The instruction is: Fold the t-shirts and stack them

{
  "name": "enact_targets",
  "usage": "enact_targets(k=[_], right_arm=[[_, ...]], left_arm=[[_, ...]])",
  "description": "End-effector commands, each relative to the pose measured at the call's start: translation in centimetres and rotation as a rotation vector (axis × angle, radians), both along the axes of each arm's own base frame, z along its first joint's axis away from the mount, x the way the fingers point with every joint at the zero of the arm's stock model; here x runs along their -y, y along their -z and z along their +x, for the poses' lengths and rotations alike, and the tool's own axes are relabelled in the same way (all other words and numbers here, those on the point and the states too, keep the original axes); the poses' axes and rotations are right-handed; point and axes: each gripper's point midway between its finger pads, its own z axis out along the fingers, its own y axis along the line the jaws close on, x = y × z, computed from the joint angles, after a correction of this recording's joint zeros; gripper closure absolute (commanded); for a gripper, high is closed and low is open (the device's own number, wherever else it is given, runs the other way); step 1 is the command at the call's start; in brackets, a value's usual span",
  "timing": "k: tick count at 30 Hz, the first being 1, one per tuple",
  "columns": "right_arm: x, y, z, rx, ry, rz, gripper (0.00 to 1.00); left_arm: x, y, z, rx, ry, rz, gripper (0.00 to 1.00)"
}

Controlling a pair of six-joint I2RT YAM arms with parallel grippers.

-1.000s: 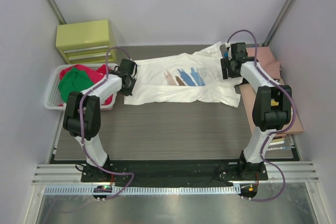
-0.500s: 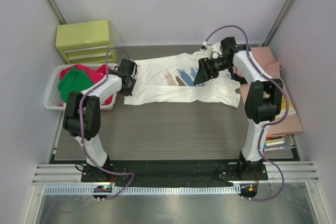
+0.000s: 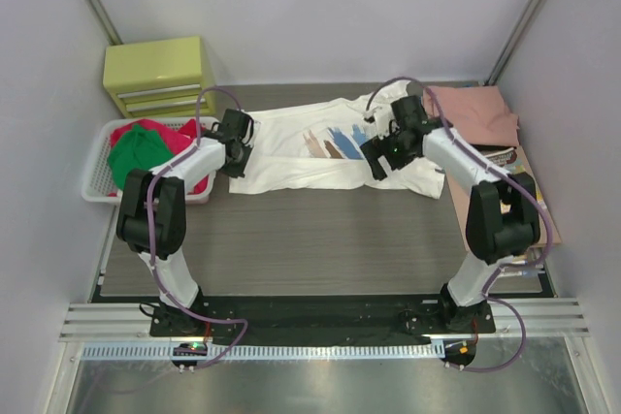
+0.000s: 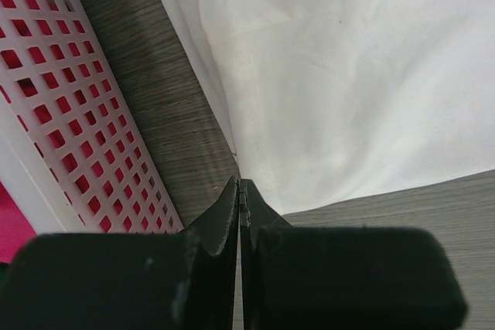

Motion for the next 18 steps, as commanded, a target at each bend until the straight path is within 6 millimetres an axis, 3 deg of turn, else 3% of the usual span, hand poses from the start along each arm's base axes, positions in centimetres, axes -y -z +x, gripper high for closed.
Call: enact_targets(k=[1, 10, 15, 18], right_arm=[[6.9, -8.7, 6.8, 0.609, 0.436, -0.402, 0.0], [6.6, -6.5, 5.5, 0.532, 0.477, -0.313, 0.0], [6.4, -4.2, 2.0, 0.357, 0.45, -0.254, 0.0], [6.4, -4.2, 0.4, 0.356, 0.44, -0.234, 0.0]], left_arm=[[0.3, -1.4, 0.5, 0.048, 0.01, -0.015, 1.0], [0.5, -2.1, 0.3, 0.086, 0.011, -0.038, 1.0], [0.8, -3.0, -1.5, 0.116, -0.06, -0.119, 1.0], [0.7, -4.5, -2.4, 0.209, -0.132, -0.183, 1.0]])
